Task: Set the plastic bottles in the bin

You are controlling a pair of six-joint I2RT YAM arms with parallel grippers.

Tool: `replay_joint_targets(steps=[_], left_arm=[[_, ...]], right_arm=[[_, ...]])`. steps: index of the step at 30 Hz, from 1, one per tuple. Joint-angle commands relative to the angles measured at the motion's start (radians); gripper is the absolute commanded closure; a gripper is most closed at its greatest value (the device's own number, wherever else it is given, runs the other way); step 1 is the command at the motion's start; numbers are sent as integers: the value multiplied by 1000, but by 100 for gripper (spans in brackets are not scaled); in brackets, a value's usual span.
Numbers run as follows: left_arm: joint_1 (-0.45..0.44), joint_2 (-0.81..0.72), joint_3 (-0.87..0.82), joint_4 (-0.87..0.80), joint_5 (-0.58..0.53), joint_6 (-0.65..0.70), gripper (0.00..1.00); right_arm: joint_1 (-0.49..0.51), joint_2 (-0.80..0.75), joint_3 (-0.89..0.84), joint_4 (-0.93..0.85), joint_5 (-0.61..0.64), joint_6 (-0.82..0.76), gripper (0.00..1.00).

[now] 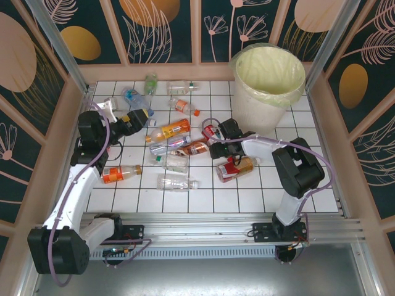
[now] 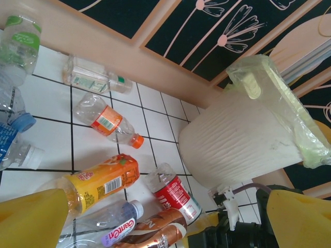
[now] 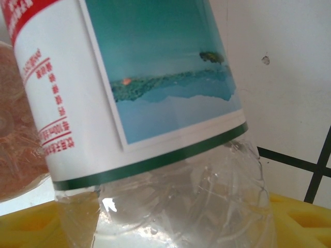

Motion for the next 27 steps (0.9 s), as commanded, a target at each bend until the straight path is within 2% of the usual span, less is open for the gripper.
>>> replay_joint_targets(steps=[1, 10, 14, 17, 22, 27], left_arm=[[-6, 0, -27, 55, 28, -11, 1], [-5, -30, -101, 139, 47, -51, 1], [-5, -14, -100, 149, 51, -50, 1], [-7, -2, -101, 158, 59, -54, 1], [-7, 1, -107, 170, 60, -58, 1], [-9, 13, -111, 184, 67, -63, 1]], right_arm=[[-5, 10, -8, -10, -25, 12, 26], [-5, 17, 76, -38, 37, -3, 25], [-4, 48, 141, -65, 72, -39, 33], [-5, 80, 177, -95, 91, -61, 35], [-5, 112, 211, -116, 86, -84, 34], [-5, 146, 251, -135, 76, -108, 29]])
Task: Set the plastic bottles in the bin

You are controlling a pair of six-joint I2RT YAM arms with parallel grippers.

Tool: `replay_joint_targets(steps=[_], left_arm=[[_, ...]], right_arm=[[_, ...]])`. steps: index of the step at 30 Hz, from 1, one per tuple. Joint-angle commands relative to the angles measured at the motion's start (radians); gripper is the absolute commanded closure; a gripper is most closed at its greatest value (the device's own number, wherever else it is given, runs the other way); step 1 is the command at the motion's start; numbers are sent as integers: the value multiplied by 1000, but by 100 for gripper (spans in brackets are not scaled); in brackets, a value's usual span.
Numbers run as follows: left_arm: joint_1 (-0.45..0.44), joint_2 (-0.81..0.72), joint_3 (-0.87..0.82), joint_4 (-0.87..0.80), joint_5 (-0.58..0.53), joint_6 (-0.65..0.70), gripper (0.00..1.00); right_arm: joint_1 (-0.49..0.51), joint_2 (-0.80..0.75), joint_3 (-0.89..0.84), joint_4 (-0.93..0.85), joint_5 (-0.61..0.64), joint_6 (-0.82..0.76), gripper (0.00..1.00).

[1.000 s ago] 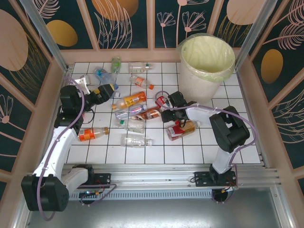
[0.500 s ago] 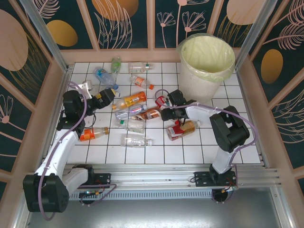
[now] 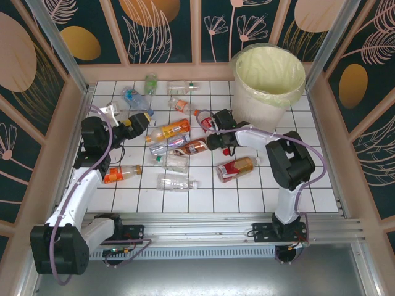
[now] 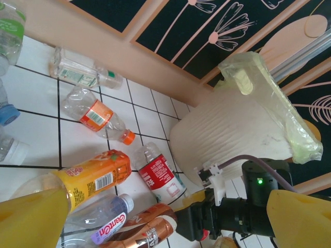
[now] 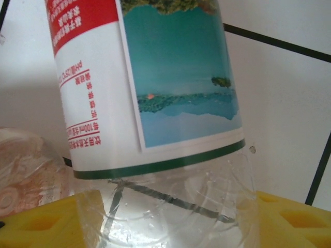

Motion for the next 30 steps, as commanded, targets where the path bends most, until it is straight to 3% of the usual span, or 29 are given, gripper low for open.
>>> replay_joint_targets(steps=[1, 10, 15, 19, 30], left_arm=[[-8, 16, -15, 45, 24, -13, 1], [-17, 46, -14, 57, 26, -14, 1], [-24, 69, -13, 69, 29, -20, 1], [-35, 83, -1, 82, 29, -23, 1], [-77, 145, 32, 138, 30, -42, 1]], right_arm=[[-5, 34, 52, -50, 15, -37, 29], [-5, 93, 116, -66, 30, -59, 25], [-5, 104, 131, -66, 34, -66, 35], [-5, 72, 122, -58, 27, -68, 42], [4, -88, 151, -101, 59, -66, 42]])
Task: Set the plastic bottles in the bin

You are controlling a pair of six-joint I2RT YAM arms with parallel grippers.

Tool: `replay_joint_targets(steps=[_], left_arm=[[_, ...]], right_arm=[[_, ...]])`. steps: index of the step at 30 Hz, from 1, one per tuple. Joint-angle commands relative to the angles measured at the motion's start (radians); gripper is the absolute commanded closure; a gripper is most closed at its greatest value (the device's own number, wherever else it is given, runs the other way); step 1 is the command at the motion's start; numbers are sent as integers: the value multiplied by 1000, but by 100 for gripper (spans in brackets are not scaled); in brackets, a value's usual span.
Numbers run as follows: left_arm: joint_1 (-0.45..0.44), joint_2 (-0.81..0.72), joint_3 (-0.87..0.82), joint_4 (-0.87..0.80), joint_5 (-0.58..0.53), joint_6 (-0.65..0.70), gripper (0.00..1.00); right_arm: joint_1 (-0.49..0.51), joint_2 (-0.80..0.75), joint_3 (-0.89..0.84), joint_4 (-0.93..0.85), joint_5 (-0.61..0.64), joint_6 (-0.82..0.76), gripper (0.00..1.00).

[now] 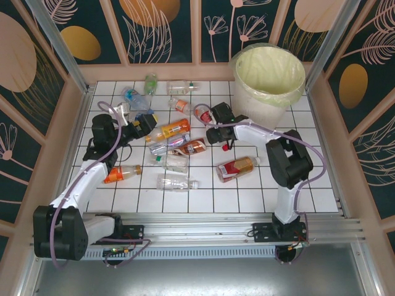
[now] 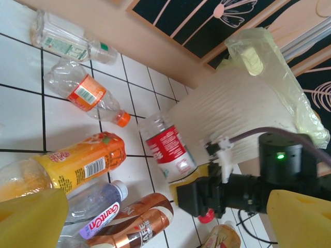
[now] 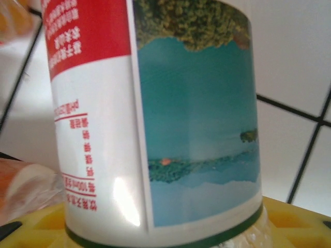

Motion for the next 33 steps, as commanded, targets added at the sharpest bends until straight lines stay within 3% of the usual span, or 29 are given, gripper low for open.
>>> replay_joint_targets(steps=[1, 14, 22, 33], left_arm=[[-19, 21, 39, 70, 27, -15, 1], [-71, 71, 93, 263, 247, -26, 1], [-193, 89, 207, 171, 224, 85, 1], [-317, 159, 340, 46, 139, 182, 1]], right_arm=[[7, -98, 52, -47, 27, -3, 42], [36, -302, 250, -121, -41, 8, 42], [-5, -336, 404, -207, -16, 0, 41], [-368, -298, 525, -273, -192, 15, 39]])
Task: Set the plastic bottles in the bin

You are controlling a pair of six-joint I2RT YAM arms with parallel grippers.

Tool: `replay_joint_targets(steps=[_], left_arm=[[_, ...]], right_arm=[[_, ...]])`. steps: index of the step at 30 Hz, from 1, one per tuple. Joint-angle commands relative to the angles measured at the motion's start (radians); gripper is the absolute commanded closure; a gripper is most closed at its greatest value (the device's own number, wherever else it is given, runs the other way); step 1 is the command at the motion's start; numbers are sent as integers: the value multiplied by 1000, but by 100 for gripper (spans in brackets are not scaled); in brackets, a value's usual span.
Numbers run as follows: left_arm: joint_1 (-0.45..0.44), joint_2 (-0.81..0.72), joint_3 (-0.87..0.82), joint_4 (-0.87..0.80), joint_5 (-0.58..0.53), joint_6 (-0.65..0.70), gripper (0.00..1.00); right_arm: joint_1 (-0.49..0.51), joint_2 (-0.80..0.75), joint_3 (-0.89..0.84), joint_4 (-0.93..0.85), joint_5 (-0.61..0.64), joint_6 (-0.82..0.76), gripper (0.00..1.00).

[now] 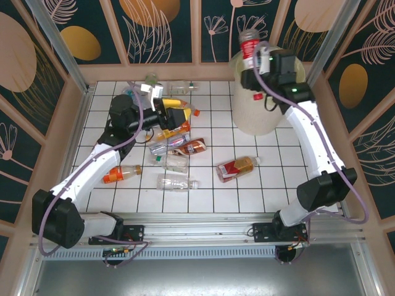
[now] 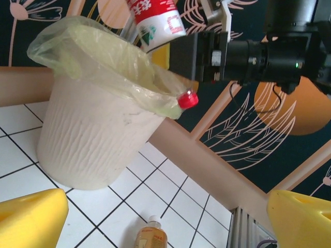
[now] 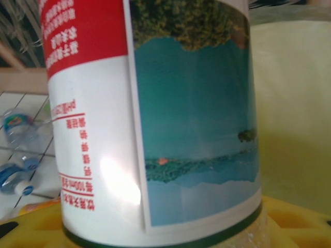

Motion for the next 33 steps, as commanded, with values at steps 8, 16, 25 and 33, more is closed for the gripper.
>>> replay_joint_targets(steps=[8, 16, 25, 33], left_arm=[[-83, 86, 40, -27, -45, 34, 1], [-118, 104, 51, -14, -55, 21, 1], [-128, 114, 62, -18, -68, 26, 1], [-135, 118, 58, -13, -71, 25, 1]], right_arm=[[-187, 155, 252, -79, -160, 21, 39], [-208, 348, 445, -156, -157, -20, 39], [-217, 397, 413, -203, -158, -26, 39], [-217, 351, 255, -145, -139, -22, 39]])
